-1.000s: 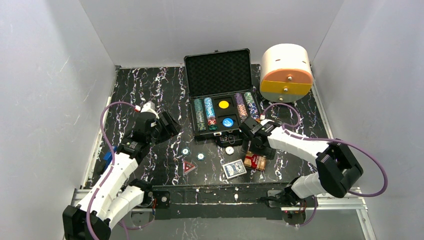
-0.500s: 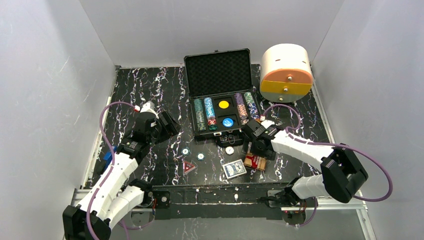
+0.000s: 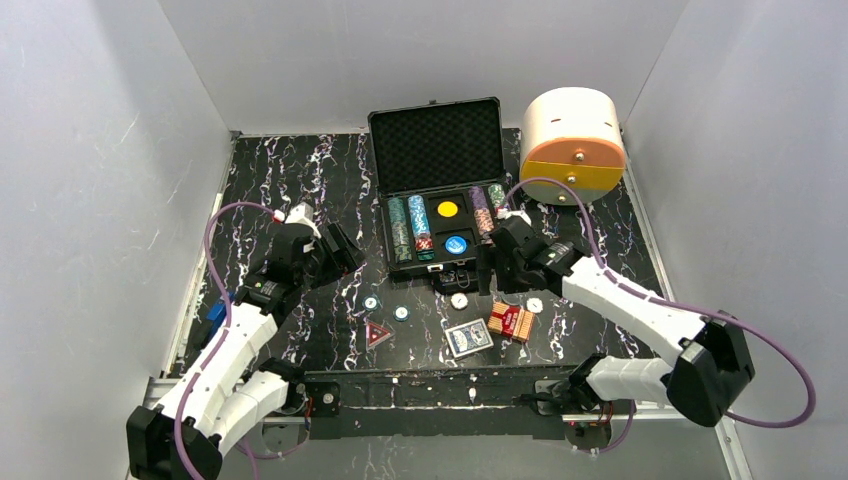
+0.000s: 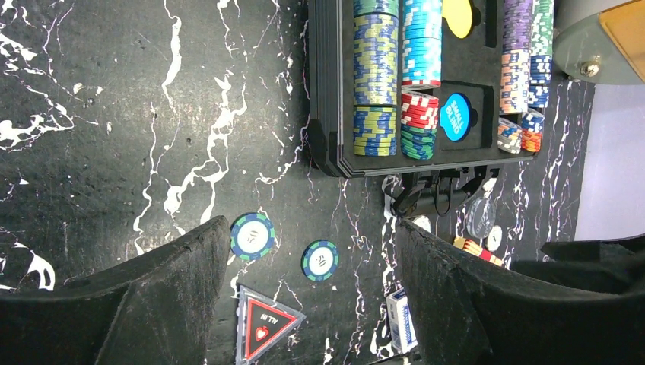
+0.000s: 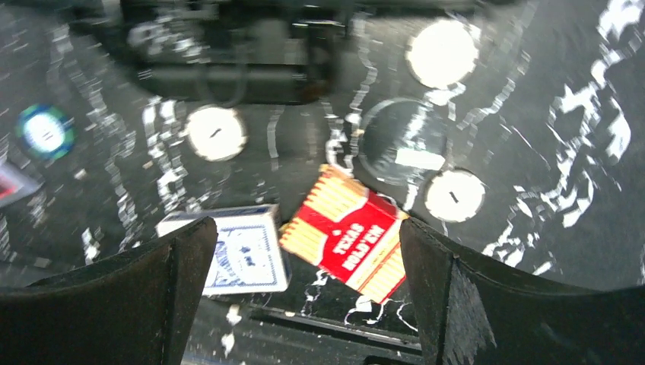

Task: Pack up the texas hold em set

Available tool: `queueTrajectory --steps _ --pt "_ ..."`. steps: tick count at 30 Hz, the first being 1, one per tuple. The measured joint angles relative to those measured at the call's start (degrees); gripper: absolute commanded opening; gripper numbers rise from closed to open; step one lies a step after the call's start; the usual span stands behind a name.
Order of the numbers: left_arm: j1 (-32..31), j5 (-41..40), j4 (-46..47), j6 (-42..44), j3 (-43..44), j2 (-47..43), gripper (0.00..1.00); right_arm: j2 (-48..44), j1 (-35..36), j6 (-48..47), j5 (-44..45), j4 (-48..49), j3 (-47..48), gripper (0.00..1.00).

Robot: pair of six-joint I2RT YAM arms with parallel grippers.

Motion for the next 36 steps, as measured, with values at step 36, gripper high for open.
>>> queueTrajectory --steps 36 --pt "-49.0 0.6 2.7 41.2 28.1 52.1 0.98 -4.9 -37.3 9.4 -25.5 9.2 -8.9 0.96"
